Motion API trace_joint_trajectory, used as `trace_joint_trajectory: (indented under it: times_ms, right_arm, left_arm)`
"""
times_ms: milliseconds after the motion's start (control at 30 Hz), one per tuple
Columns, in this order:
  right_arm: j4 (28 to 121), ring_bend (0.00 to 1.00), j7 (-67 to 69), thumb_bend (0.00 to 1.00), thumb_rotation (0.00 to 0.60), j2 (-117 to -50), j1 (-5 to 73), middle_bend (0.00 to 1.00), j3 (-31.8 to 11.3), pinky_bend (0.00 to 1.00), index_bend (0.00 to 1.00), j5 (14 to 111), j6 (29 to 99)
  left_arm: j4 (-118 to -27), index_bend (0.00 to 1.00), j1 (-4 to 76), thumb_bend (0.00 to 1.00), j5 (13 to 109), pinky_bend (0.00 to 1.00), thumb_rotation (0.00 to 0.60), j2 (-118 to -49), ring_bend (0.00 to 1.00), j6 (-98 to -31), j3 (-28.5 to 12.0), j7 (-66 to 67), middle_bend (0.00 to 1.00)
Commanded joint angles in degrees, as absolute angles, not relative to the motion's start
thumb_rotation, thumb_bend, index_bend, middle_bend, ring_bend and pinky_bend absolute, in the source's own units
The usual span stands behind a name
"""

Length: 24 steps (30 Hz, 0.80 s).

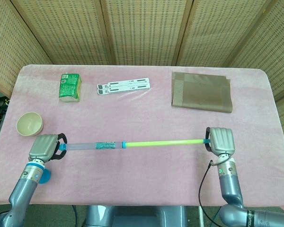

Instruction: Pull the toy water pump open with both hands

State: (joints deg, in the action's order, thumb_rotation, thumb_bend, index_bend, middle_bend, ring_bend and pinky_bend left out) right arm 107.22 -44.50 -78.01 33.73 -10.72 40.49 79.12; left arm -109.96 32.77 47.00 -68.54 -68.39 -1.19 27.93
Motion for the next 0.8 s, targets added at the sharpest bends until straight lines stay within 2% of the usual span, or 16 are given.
trace_joint_trajectory:
  times_ms: [33, 67, 133, 200, 233, 300, 367, 467, 600, 800]
  right_arm:
    - [107.41, 0.85, -44.59, 0.60, 0.600, -77.89, 33.78, 0.86, -10.63, 0.60, 0.72, 40.36, 78.81]
    - [107.47, 0.81, -44.67, 0.58, 0.600, -77.83, 33.78, 0.82, -10.54, 0.57, 0.67, 40.32, 78.70]
    - [107.72, 0.66, -45.44, 0.50, 0.600, -77.56, 33.85, 0.62, -10.25, 0.46, 0.52, 39.62, 78.49]
    - [108.02, 0.51, -46.83, 0.42, 0.600, -77.24, 34.02, 0.44, -9.87, 0.36, 0.41, 38.32, 78.29]
    - [108.35, 0.42, -48.42, 0.38, 0.600, -76.92, 34.27, 0.35, -9.54, 0.32, 0.36, 36.74, 78.13]
    - [109.10, 0.28, -50.87, 0.33, 0.600, -76.49, 34.86, 0.23, -9.41, 0.27, 0.29, 33.85, 78.02]
    - [109.49, 0.20, -52.04, 0.30, 0.600, -76.34, 35.24, 0.16, -9.42, 0.22, 0.24, 31.82, 77.83]
    - [109.43, 0.11, -52.26, 0.29, 0.600, -76.29, 35.48, 0.08, -9.33, 0.17, 0.20, 30.23, 77.41]
    - [108.96, 0.06, -51.17, 0.29, 0.600, -76.04, 35.07, 0.04, -8.73, 0.13, 0.19, 31.04, 77.66]
    - [108.29, 0.00, -45.05, 0.27, 0.600, -74.79, 31.93, 0.00, -6.00, 0.02, 0.16, 39.82, 78.92]
  left_arm:
    - [-109.90, 0.43, 32.79, 0.39, 47.17, 0.62, 0.600, -68.39, 0.65, -68.13, -1.22, 28.20, 0.67]
    - [-109.94, 0.38, 32.81, 0.38, 47.19, 0.57, 0.600, -68.27, 0.58, -68.00, -1.15, 28.44, 0.58]
    - [-110.01, 0.29, 32.89, 0.34, 47.08, 0.46, 0.600, -67.97, 0.45, -67.82, -0.98, 29.22, 0.42]
    - [-110.03, 0.19, 33.01, 0.28, 46.77, 0.33, 0.600, -67.64, 0.28, -67.67, -0.67, 30.23, 0.23]
    - [-110.18, 0.17, 33.18, 0.26, 46.21, 0.29, 0.600, -67.29, 0.24, -67.30, -0.33, 31.16, 0.18]
    - [-110.82, 0.13, 33.49, 0.23, 44.96, 0.22, 0.600, -66.69, 0.15, -66.49, -0.05, 32.15, 0.09]
    - [-111.32, 0.09, 33.67, 0.21, 44.23, 0.15, 0.600, -66.23, 0.07, -65.88, 0.14, 32.62, 0.02]
    - [-111.80, 0.06, 33.68, 0.19, 43.96, 0.10, 0.600, -65.69, 0.00, -65.55, 0.41, 32.96, 0.00]
    - [-112.34, 0.06, 32.61, 0.19, 45.34, 0.06, 0.600, -65.10, 0.00, -65.59, 0.17, 30.18, 0.00]
    - [-112.48, 0.05, 27.53, 0.19, 54.86, 0.00, 0.600, -64.18, 0.00, -68.19, 1.25, 20.67, 0.00]
